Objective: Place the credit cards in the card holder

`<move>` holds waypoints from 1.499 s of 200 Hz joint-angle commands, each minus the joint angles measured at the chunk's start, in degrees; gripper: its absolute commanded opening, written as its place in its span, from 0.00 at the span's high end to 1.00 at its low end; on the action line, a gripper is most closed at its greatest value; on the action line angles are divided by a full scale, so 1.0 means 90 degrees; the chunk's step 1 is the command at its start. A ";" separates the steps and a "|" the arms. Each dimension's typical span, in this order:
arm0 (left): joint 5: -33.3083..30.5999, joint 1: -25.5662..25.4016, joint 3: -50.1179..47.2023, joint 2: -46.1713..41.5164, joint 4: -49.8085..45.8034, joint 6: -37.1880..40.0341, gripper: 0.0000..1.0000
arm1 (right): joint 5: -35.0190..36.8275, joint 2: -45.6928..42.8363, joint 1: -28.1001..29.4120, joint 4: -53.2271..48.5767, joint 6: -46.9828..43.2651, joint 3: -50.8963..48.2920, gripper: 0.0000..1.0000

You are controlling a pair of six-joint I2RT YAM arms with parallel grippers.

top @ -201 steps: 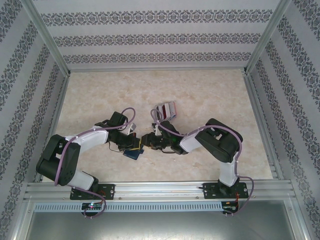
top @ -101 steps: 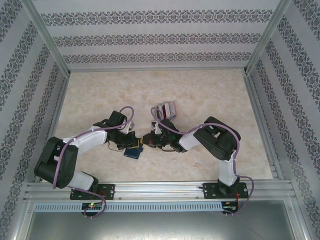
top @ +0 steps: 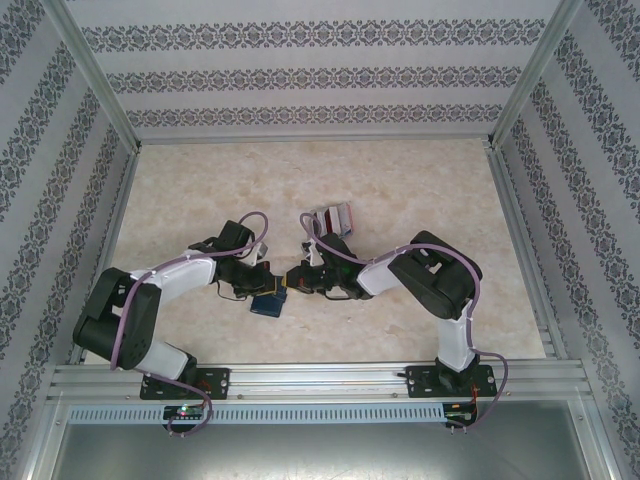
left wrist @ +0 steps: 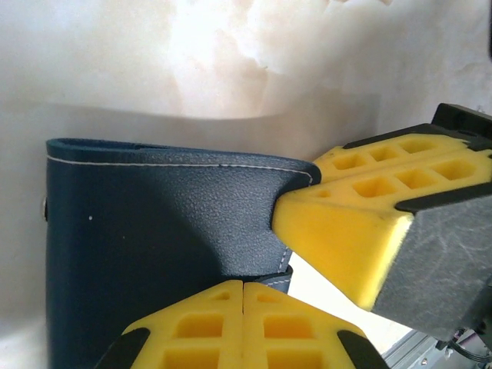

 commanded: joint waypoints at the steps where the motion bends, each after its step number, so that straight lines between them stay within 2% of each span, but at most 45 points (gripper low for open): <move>1: 0.0078 0.0074 -0.0025 0.0098 0.0204 -0.0041 1.00 | -0.0084 0.0031 0.0018 -0.0366 -0.0192 0.0060 1.00; 140: -0.0924 0.0082 -0.0304 -0.0199 -0.0086 -0.0091 1.00 | -0.0086 0.0021 0.0016 -0.0438 -0.0224 0.0069 1.00; 173: -0.0521 0.0083 -0.0416 0.0090 0.0250 -0.0161 1.00 | -0.0081 0.0002 0.0016 -0.0476 -0.0241 0.0093 1.00; 225: -0.0485 0.0086 -0.0626 -0.0219 0.0265 -0.0188 1.00 | -0.0070 -0.0001 -0.0023 -0.0561 -0.0307 0.0112 1.00; 300: -0.0111 0.0030 -0.0956 -0.0016 0.0729 -0.0244 1.00 | -0.0043 -0.0076 -0.0246 -0.1056 -0.0653 0.0342 1.00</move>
